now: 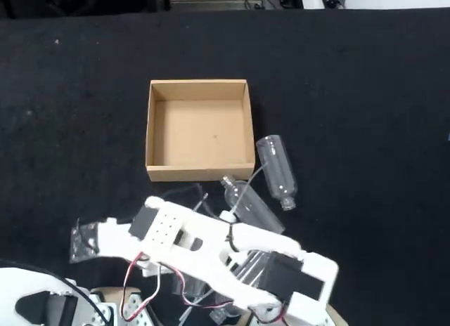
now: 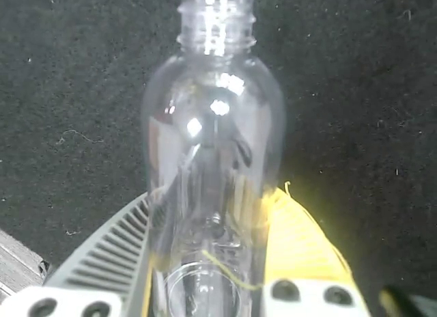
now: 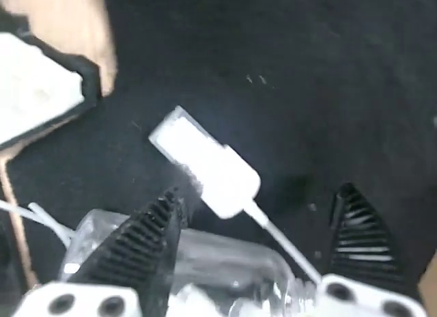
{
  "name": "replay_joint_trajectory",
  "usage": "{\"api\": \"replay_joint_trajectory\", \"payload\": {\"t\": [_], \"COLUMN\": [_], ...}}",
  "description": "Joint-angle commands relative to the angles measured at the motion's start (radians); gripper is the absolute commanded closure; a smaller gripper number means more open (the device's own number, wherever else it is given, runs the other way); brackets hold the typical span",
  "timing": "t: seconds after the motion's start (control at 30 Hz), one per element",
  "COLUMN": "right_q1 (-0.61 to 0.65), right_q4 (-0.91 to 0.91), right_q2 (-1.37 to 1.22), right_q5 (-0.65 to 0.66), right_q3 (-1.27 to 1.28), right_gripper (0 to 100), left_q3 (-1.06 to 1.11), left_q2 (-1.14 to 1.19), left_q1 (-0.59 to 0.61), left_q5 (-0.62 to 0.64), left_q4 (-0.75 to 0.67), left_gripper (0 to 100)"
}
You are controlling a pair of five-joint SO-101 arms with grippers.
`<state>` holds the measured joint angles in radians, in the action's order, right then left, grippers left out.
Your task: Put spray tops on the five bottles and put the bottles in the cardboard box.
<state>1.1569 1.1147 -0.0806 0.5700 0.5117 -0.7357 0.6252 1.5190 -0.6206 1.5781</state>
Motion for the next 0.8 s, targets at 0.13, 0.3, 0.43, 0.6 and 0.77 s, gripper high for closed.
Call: {"api": "replay_joint_trajectory", "payload": {"t": [0.13,0.3,0.43,0.6,0.77], "right_q1": [0.02,0.017,-0.021,-0.103,-0.152], "right_q4": [-0.114,-0.115,-0.121,-0.127,-0.13], "right_q2": [-0.073,-0.079,-0.079,-0.071,-0.081], "right_q5": [0.075,0.098,0.091,0.064,-0.094], "right_q3": [-0.01,-0.008,-0.019,-0.097,-0.245], "right_gripper": [68.7,71.2,88.9,98.2,98.0], "left_q3": [-0.056,-0.056,-0.056,-0.058,-0.056], "left_q2": [-0.012,-0.011,-0.011,-0.011,-0.011], "left_q1": [0.005,0.002,0.001,0.001,-0.001], "left_q5": [0.009,0.009,0.009,0.009,0.009], "left_q4": [0.003,0.003,0.003,0.003,0.003], "left_gripper": [97,97,97,97,97]}}
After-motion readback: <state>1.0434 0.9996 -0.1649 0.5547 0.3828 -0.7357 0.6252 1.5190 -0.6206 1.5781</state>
